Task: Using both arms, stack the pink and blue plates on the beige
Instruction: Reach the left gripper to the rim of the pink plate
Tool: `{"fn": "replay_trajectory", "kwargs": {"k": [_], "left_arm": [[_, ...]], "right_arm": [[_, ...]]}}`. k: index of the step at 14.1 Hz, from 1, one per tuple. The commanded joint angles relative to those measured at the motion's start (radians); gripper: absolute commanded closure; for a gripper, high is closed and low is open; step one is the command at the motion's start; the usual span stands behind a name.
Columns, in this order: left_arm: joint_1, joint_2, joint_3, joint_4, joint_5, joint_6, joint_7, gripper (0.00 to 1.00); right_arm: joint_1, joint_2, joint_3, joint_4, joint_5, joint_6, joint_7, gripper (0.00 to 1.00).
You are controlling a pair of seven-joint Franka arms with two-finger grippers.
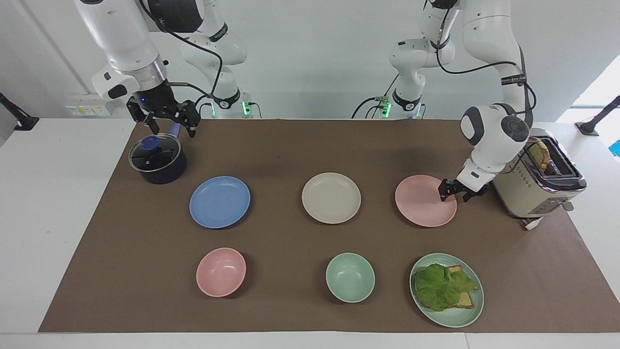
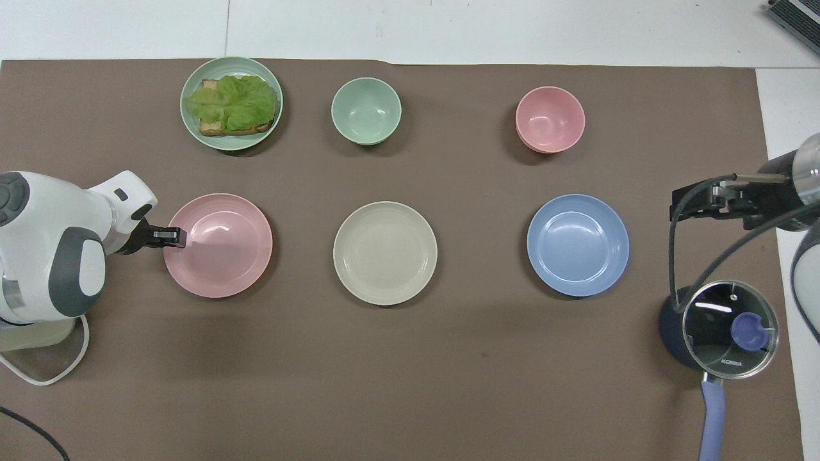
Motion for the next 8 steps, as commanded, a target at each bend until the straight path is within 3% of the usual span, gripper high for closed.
{"fn": "replay_trajectory", "kwargs": {"k": [1,4,8], "left_arm": [[0.005,-0.014,0.001,-0.013,0.009,0.011,0.012,1.0],[0.014,0.004,0.002,0.028,0.008,-0.031,0.039,1.0],[0.051,0.001,0.001,0.169,0.006,-0.214,0.098,1.0]], "right_arm": [[-0.011,-0.02,0.004,-0.019,0.023,0.003,-0.027,0.0],[-0.011,-0.02,0.004,-0.019,0.023,0.011,-0.026,0.0],[-0.011,-0.02,0.001,-0.021,0.023,0.011,-0.021,0.0]]}}
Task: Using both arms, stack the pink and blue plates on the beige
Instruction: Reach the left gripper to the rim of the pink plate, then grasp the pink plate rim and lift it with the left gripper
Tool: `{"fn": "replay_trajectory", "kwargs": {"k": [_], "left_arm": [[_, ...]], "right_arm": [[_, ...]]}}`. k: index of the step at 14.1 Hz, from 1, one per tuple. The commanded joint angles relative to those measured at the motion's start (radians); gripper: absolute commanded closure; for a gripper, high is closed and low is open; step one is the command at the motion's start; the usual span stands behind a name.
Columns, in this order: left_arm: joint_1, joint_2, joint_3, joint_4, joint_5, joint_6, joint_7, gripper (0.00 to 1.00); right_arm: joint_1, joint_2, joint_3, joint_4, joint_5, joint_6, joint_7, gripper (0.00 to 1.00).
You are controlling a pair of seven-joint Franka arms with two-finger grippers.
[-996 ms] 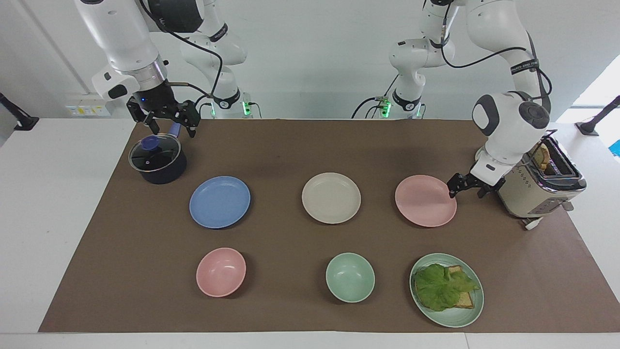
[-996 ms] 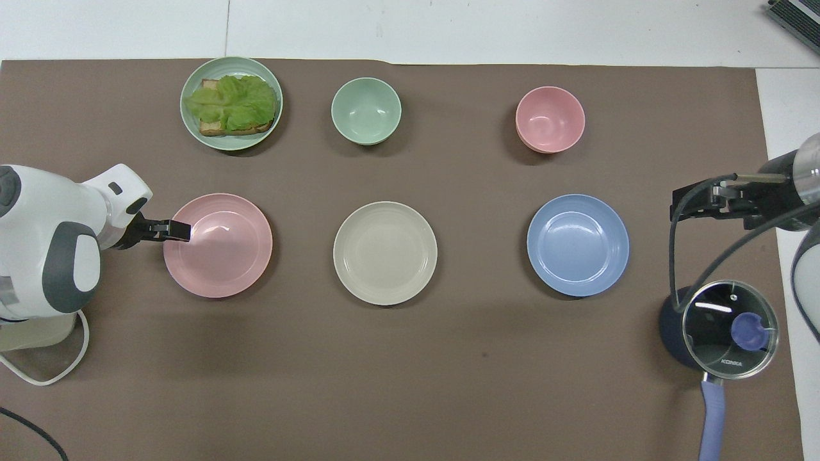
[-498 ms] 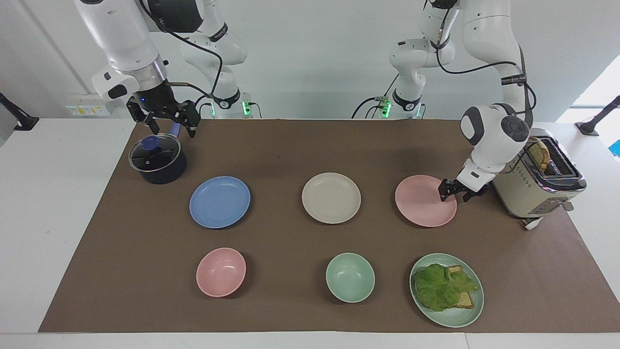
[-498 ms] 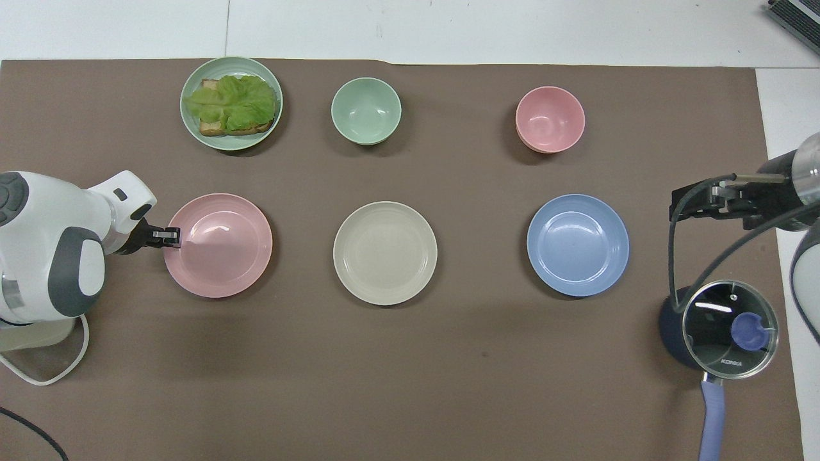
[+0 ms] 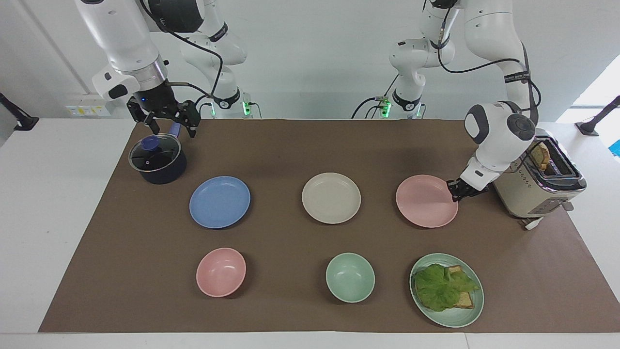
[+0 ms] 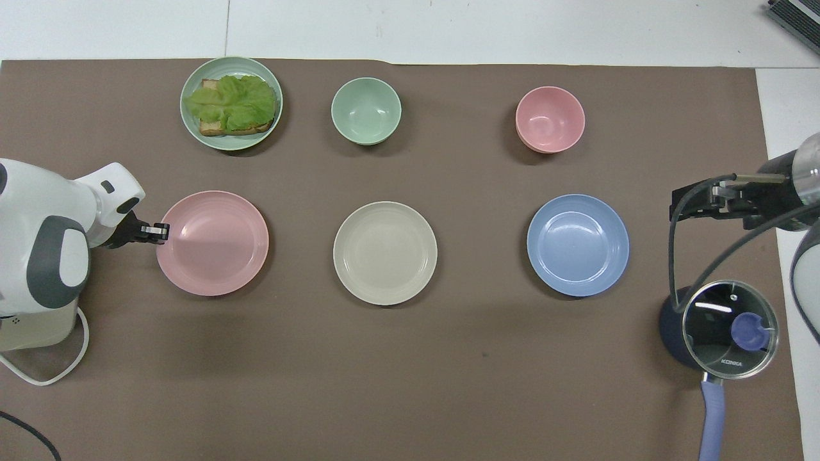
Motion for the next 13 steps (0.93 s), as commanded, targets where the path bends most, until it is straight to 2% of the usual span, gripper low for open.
{"fn": "replay_trajectory", "kwargs": {"k": [1,4,6,9,13], "left_arm": [[0.027,0.003,-0.004,0.129,0.002,-0.155,0.032,1.0],[0.022,-0.018,-0.004,0.247,-0.062,-0.304,0.02,1.0],[-0.005,-0.043,-0.009,0.271,-0.117,-0.352,-0.044,1.0],[-0.134,-0.049,-0.012,0.26,-0.117,-0.323,-0.241,1.0],[-0.312,-0.024,-0.01,0.217,-0.117,-0.19,-0.452,1.0]], "right_arm": [[-0.011,-0.02,0.001,-0.021,0.023,0.01,-0.019,0.0],[-0.011,-0.021,0.001,-0.024,0.023,0.01,-0.018,0.0],[-0.011,-0.021,0.001,-0.024,0.023,0.01,-0.018,0.0],[-0.012,-0.021,0.001,-0.025,0.023,0.01,-0.022,0.0],[-0.012,-0.023,0.0,-0.027,0.023,0.008,-0.025,0.0]]}}
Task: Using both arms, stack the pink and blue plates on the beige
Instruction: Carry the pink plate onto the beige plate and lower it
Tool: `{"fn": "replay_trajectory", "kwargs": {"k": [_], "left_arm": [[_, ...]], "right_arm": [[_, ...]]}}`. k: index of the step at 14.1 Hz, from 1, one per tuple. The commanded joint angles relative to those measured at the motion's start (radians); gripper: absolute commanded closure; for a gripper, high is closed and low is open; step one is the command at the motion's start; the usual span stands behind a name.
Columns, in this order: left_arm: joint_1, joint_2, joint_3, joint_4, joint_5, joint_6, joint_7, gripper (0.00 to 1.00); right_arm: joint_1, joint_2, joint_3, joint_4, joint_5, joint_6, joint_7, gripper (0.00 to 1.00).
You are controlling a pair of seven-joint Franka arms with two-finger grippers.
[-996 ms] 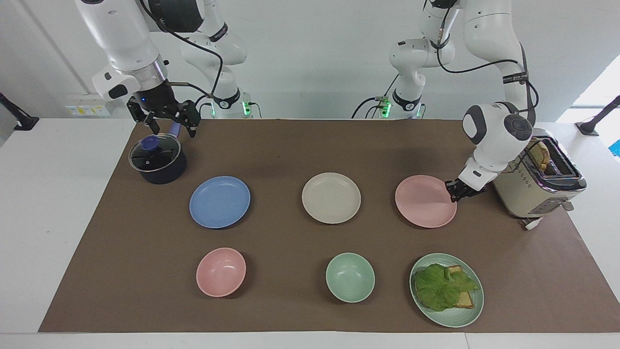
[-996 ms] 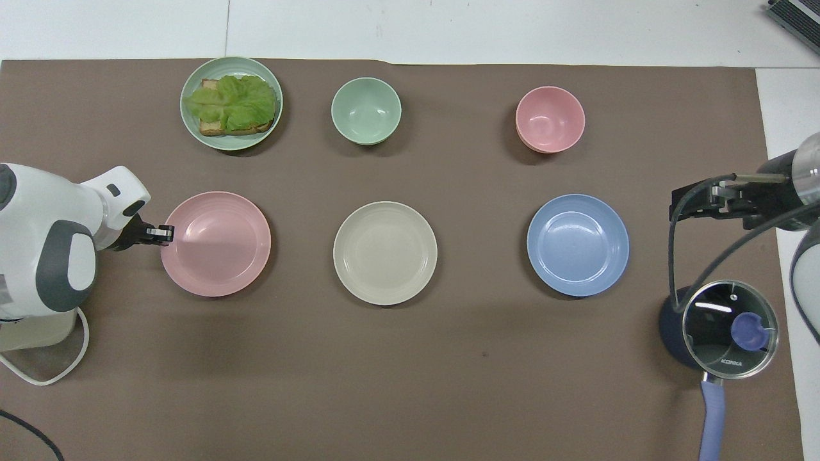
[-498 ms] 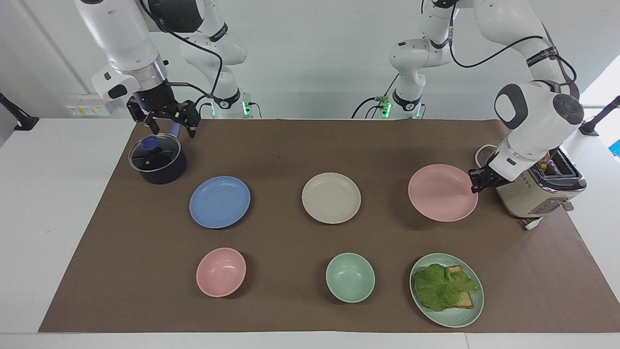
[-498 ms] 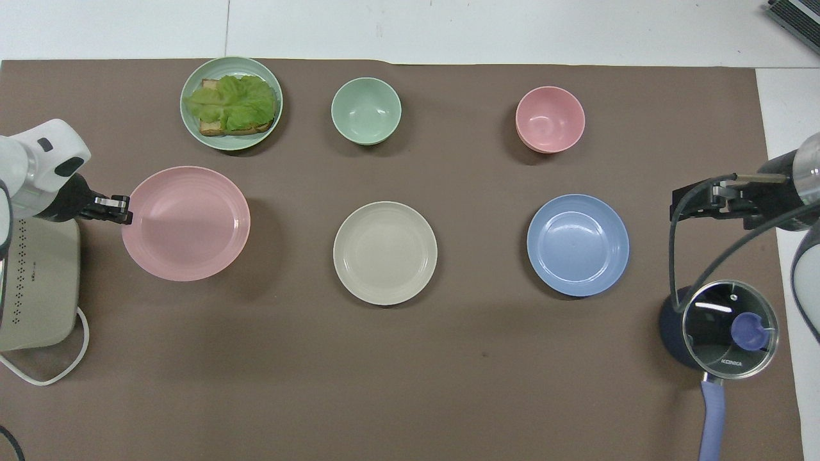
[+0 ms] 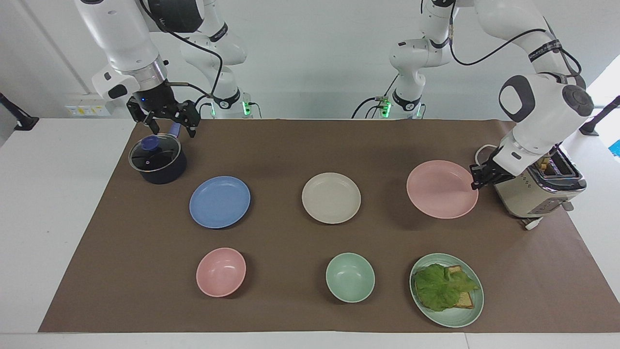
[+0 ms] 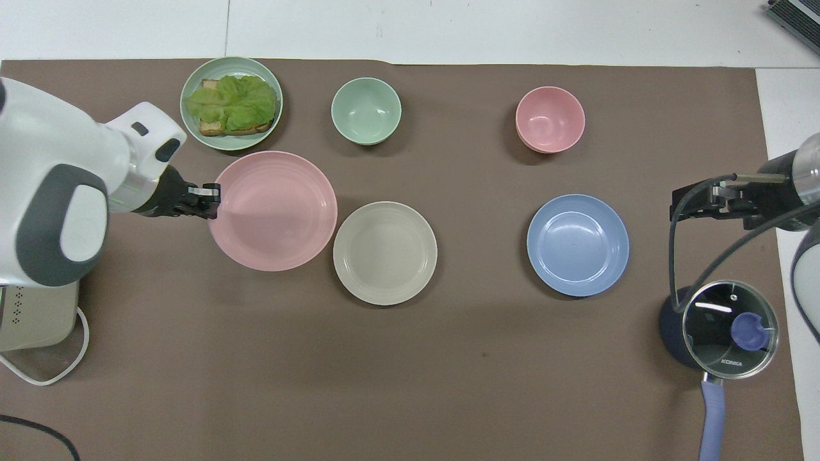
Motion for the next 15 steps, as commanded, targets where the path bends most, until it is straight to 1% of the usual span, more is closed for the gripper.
{"fn": "replay_trajectory", "kwargs": {"k": [1,3,5,7,11,13,15], "left_arm": [[-0.11,0.023,0.018,-0.06,-0.011,0.134,-0.106,1.0],[-0.163,0.045,0.019,-0.093,-0.011,0.237,-0.155,1.0],[-0.195,0.049,0.019,-0.124,-0.001,0.27,-0.177,1.0],[-0.218,0.048,0.021,-0.181,0.002,0.343,-0.175,1.0],[-0.25,0.042,0.021,-0.239,0.018,0.388,-0.177,1.0],[-0.265,0.043,0.021,-0.273,0.023,0.434,-0.177,1.0],[-0.267,0.046,0.021,-0.284,0.023,0.445,-0.175,1.0]], "right_arm": [[-0.012,-0.023,0.0,-0.026,0.023,0.01,-0.025,0.0],[-0.012,-0.021,0.0,-0.026,0.023,0.01,-0.027,0.0],[-0.012,-0.021,-0.001,-0.026,0.023,0.01,-0.029,0.0],[-0.012,-0.023,-0.001,-0.026,0.023,0.01,-0.033,0.0],[-0.012,-0.021,-0.001,-0.026,0.023,0.01,-0.033,0.0],[-0.012,-0.021,-0.001,-0.026,0.023,0.01,-0.035,0.0],[-0.012,-0.021,-0.001,-0.026,0.021,0.01,-0.035,0.0]]}}
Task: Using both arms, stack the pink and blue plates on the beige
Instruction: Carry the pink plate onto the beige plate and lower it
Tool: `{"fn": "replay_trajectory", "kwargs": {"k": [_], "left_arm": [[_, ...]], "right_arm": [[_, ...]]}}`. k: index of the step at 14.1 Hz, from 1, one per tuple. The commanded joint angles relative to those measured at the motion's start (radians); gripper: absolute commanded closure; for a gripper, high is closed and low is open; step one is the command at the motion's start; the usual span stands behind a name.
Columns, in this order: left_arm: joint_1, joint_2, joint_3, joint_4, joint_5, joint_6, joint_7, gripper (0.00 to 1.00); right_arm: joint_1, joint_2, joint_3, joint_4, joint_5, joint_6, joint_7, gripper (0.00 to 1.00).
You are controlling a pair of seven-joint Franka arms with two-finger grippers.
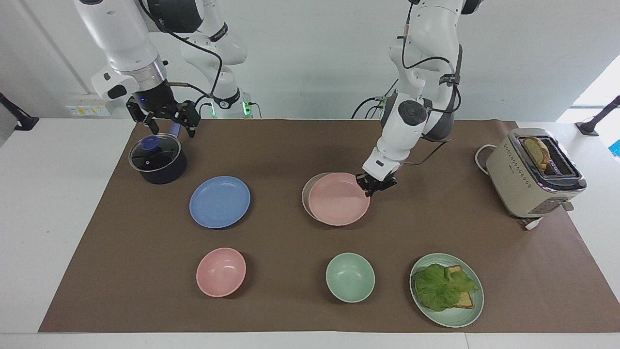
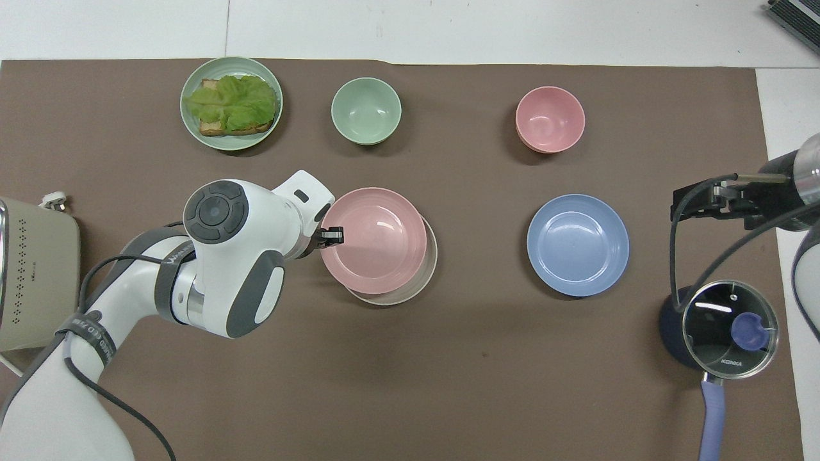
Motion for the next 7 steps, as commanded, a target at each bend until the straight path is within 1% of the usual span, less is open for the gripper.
{"fn": "replay_trajectory", "kwargs": {"k": [1,5,7], "left_arm": [[-0.032,-0.022,0.02,-0.047,0.023,0.048,-0.012,1.0],[-0.031,-0.021,0.02,-0.051,0.028,0.055,-0.01,1.0],[-0.032,0.008,0.02,-0.051,0.028,0.086,-0.01,1.0]], "right_arm": [[-0.014,-0.021,-0.001,-0.026,0.021,0.01,-0.038,0.0],[-0.021,-0.023,-0.001,-0.026,0.021,0.01,-0.038,0.0],[-0.021,-0.023,-0.001,-0.026,0.021,0.01,-0.038,0.0]]}}
